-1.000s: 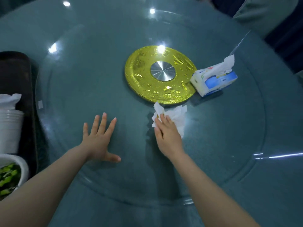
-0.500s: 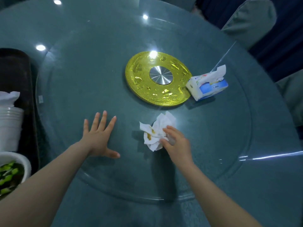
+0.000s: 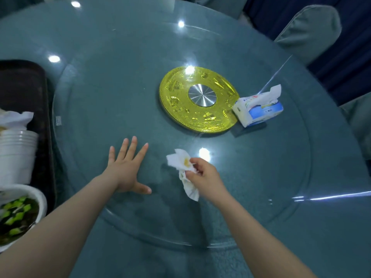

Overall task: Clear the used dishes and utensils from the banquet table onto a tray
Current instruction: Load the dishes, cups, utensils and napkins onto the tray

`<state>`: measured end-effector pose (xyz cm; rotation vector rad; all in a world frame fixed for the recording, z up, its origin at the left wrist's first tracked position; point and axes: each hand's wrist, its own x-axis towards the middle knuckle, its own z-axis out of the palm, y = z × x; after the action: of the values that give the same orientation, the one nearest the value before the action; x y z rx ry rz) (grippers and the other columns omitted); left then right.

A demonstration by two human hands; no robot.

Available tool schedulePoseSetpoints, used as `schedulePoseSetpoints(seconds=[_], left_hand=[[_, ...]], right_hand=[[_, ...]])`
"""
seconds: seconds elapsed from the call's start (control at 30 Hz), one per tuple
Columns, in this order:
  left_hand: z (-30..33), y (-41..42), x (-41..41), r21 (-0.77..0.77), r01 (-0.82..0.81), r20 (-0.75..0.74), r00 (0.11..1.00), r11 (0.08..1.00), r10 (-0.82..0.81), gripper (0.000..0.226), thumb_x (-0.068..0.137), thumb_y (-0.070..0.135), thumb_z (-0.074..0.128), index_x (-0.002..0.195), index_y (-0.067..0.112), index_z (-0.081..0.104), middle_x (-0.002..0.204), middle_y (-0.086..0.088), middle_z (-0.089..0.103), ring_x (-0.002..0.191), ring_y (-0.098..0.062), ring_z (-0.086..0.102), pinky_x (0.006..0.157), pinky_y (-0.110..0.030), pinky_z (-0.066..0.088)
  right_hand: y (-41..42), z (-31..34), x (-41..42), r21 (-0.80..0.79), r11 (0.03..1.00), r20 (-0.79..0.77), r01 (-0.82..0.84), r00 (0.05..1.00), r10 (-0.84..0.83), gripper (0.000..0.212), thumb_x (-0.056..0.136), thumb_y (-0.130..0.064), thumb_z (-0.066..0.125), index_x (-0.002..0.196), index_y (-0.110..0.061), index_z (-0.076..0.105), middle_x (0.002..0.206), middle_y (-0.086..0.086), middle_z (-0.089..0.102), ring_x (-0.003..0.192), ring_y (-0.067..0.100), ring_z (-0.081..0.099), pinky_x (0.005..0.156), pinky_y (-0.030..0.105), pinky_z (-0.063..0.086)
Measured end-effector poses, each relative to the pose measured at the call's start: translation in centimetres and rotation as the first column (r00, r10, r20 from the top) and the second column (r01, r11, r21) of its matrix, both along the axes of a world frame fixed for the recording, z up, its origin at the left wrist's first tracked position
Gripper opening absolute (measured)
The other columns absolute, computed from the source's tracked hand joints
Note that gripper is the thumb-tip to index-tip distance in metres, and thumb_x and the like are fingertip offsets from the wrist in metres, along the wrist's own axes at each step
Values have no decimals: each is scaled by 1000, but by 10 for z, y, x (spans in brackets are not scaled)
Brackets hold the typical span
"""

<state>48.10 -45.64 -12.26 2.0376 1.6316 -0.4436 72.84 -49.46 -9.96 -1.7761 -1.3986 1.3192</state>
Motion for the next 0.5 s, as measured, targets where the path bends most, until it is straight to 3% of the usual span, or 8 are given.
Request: schedulePoseSetpoints(seconds=[0.07, 0.13, 0.2, 0.23, 0.27, 0.37, 0.5], left_hand=[[-1, -1, 2, 15, -4, -11, 1000, 1000, 4, 146, 45, 83, 65, 125, 35, -47, 140, -3, -49, 132, -24, -43, 108, -56, -18], [-1, -1, 5, 24, -7, -37, 999, 1000, 8, 148, 46, 83, 66, 135, 31, -40, 147, -6, -43, 137, -28, -37, 109, -57, -16], [-2, -2, 9, 26, -9, -55, 998, 1000, 10, 148, 47, 83, 66, 141, 30, -34, 150, -8, -40, 138, -29, -36, 109, -58, -14], [-2, -3, 10, 28, -12, -58, 998, 1000, 13, 147, 47, 83, 66, 142, 30, -33, 150, -9, -40, 138, -29, -35, 109, -58, -14], [-3, -4, 12, 33, -15, -61, 998, 999, 17, 147, 47, 83, 66, 142, 30, -33, 150, -9, -39, 138, -29, -35, 110, -58, -14], [-5, -8, 16, 50, -18, -65, 998, 999, 21, 147, 46, 85, 64, 143, 30, -32, 151, -8, -38, 139, -30, -34, 110, -59, -13], [-10, -13, 23, 75, -34, -59, 998, 997, 38, 148, 43, 87, 62, 143, 30, -31, 151, -8, -38, 140, -30, -32, 110, -59, -12]], right_hand=[[12, 5, 16, 2, 997, 19, 73, 997, -73, 20, 82, -18, 69, 86, -31, 55, 79, -14, 64, 66, -1, 60, 62, 16, 44], [25, 8, 38, 93, 985, 290, 144, 943, -165, 11, 80, -21, 70, 84, -24, 60, 81, -9, 61, 71, 10, 56, 61, 20, 37], [36, 5, 66, 195, 967, 592, 164, 766, -249, 10, 80, -18, 68, 90, -19, 69, 94, 3, 61, 86, 23, 55, 68, 24, 34], [40, 4, 78, 225, 958, 670, 177, 686, -284, 14, 81, -17, 67, 93, -18, 71, 101, 7, 59, 94, 28, 53, 74, 28, 34], [44, 3, 87, 243, 948, 690, 204, 651, -317, 16, 81, -15, 65, 96, -18, 71, 106, 10, 57, 98, 31, 52, 78, 29, 36], [62, 0, 98, 278, 922, 624, 270, 679, -388, 20, 85, -10, 59, 105, -11, 66, 113, 14, 53, 99, 33, 54, 78, 32, 37], [98, 0, 83, 318, 937, 683, 147, 650, -334, 27, 89, -8, 53, 115, -10, 61, 117, 15, 49, 97, 35, 53, 80, 33, 38]])
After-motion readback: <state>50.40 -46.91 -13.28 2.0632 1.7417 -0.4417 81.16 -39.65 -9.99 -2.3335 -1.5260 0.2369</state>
